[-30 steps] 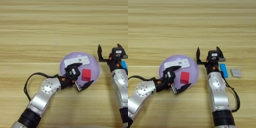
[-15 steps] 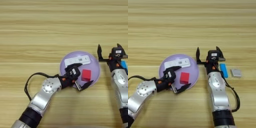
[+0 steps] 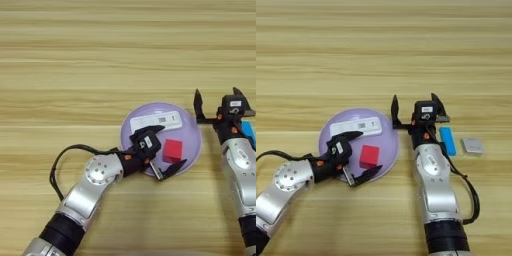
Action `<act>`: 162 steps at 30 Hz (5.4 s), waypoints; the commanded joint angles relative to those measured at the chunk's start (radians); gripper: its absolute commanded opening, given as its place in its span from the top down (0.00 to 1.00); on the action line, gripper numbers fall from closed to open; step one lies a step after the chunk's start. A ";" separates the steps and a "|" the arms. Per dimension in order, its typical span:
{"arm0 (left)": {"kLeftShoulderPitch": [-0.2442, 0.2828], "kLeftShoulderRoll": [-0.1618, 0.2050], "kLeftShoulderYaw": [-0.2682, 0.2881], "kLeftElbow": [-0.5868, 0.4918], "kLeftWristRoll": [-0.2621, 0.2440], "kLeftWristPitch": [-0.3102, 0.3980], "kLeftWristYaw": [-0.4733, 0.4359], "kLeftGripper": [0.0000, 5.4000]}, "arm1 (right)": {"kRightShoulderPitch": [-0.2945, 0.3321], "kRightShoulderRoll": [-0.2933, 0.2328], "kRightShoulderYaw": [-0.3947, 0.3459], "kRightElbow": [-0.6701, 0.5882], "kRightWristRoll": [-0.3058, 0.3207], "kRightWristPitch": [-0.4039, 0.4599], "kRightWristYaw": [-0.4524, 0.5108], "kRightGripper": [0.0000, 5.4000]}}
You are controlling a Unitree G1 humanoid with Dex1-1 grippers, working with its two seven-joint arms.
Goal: Move the objects on the table
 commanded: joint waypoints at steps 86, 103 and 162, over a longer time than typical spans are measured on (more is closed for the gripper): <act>-0.028 0.032 0.374 -0.120 -0.194 0.063 0.099 0.43 | -0.010 0.004 -0.010 0.017 -0.002 -0.001 -0.008 0.00; 0.056 0.117 0.425 0.016 -0.112 0.105 0.173 0.43 | -0.028 0.004 -0.011 0.049 -0.002 -0.010 -0.007 0.00; 0.015 0.018 0.481 0.001 -0.147 -0.091 0.285 0.00 | -0.004 -0.011 -0.007 0.004 -0.001 0.029 0.015 0.00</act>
